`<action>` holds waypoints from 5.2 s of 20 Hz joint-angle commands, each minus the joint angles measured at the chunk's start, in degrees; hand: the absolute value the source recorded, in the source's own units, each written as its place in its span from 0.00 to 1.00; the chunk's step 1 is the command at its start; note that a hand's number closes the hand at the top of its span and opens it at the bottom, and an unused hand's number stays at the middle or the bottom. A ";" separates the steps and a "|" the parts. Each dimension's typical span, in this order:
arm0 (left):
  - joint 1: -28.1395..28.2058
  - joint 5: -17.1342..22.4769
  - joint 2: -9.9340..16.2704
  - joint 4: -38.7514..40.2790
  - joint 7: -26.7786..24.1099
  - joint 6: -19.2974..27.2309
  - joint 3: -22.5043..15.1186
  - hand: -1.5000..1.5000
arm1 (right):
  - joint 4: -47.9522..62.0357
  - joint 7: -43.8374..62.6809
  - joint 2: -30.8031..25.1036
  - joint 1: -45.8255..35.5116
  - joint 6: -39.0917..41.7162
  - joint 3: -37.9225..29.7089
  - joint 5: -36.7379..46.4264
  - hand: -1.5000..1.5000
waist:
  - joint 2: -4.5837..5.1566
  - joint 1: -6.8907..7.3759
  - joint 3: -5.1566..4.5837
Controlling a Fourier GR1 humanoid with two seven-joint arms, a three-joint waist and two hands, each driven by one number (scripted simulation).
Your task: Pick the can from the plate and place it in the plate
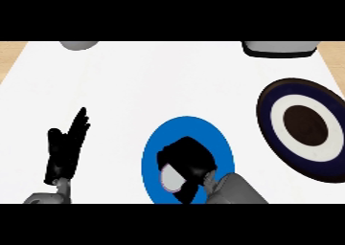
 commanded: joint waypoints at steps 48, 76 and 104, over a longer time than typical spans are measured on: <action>-1.15 -4.40 -3.82 0.62 -0.06 -0.82 0.61 0.50 | 14.67 -27.53 -31.99 3.21 -22.31 -45.51 -11.03 1.00 | 0.38 0.57 0.03; 2.75 -5.51 -5.19 -2.21 -1.31 -0.84 0.31 0.50 | 38.83 -56.88 -36.38 -2.74 12.49 -59.29 -39.17 0.00 | 0.18 0.24 0.03; 0.26 -4.66 -4.81 -1.45 1.90 -3.65 2.30 0.50 | 61.03 -71.33 -37.55 -9.16 -4.85 -53.11 -33.40 0.00 | 0.41 0.73 0.08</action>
